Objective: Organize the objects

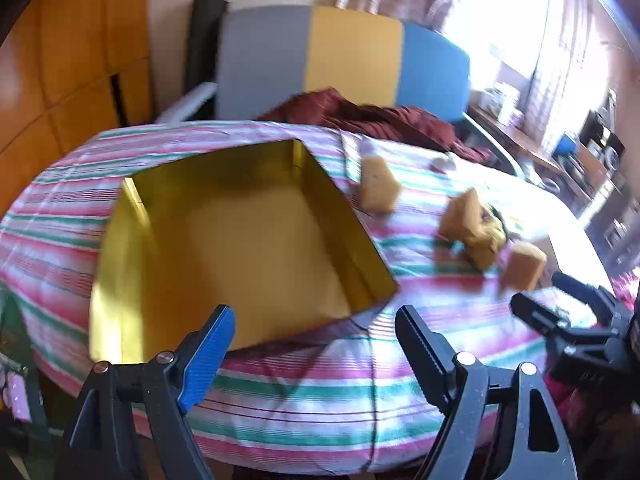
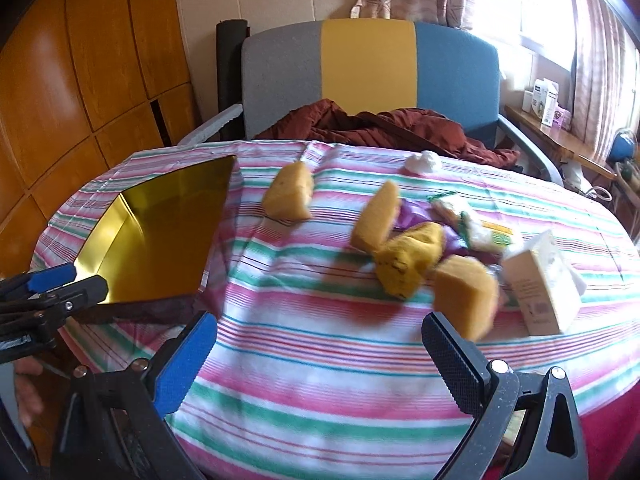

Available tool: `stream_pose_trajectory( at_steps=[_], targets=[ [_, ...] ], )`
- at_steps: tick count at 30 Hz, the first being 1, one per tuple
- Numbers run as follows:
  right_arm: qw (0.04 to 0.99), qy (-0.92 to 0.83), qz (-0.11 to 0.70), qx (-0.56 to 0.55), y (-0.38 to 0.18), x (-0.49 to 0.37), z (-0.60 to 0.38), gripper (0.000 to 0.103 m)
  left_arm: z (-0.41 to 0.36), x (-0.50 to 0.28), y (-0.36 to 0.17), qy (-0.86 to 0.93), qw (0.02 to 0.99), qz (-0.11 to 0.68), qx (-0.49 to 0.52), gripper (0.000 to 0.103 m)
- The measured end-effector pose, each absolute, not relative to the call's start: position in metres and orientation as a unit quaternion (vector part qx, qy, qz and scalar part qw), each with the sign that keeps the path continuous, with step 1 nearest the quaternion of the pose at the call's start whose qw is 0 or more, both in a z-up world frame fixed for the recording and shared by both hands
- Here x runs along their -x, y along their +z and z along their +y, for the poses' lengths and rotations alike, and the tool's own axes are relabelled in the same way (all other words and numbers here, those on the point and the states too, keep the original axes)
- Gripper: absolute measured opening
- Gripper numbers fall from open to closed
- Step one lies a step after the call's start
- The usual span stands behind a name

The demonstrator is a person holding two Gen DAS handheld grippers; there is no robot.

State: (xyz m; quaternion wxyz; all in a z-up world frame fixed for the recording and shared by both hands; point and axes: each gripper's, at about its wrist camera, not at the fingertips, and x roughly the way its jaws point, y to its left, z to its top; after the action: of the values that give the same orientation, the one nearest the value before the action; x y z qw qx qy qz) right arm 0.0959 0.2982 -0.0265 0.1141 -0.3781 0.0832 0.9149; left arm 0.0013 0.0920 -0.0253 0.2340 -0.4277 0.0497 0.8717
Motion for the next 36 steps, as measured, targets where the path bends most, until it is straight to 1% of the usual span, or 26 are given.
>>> stream_pose_trajectory(
  at_steps=[6,12,17,19,21,22,28,30,35,36],
  targets=[
    [0.156,0.902,0.101,0.39,-0.013,-0.135,0.354,0.103,0.125,-0.007,-0.032,0.848,0.282,0.085,0.441,0.084],
    [0.198,0.88,0.143,0.406,-0.009,-0.168,0.409,0.103,0.155,-0.012,-0.042,0.818,0.322,0.115,0.462,0.084],
    [0.21,0.871,0.156,0.416,-0.007,-0.186,0.433,0.103,0.174,-0.01,-0.042,0.801,0.35,0.111,0.473,0.084],
    [0.205,0.867,0.157,0.426,-0.008,-0.192,0.441,0.103,0.179,-0.003,-0.044,0.782,0.37,0.09,0.494,0.089],
    [0.204,0.863,0.159,0.433,-0.01,-0.197,0.447,0.103,0.185,0.003,-0.049,0.766,0.382,0.073,0.511,0.102],
    [0.204,0.862,0.163,0.434,-0.011,-0.2,0.449,0.103,0.189,0.005,-0.049,0.764,0.385,0.071,0.513,0.102],
    [0.197,0.859,0.174,0.44,-0.02,-0.201,0.45,0.103,0.214,0.015,-0.04,0.78,0.383,0.093,0.487,0.102],
    [0.192,0.86,0.171,0.441,-0.021,-0.197,0.449,0.103,0.223,0.023,-0.035,0.788,0.377,0.102,0.477,0.097],
    [0.177,0.866,0.161,0.44,-0.021,-0.186,0.443,0.103,0.25,0.049,-0.019,0.806,0.371,0.089,0.452,0.091],
    [0.175,0.866,0.157,0.441,-0.021,-0.184,0.443,0.103,0.257,0.054,-0.018,0.809,0.369,0.087,0.45,0.089]
  ],
)
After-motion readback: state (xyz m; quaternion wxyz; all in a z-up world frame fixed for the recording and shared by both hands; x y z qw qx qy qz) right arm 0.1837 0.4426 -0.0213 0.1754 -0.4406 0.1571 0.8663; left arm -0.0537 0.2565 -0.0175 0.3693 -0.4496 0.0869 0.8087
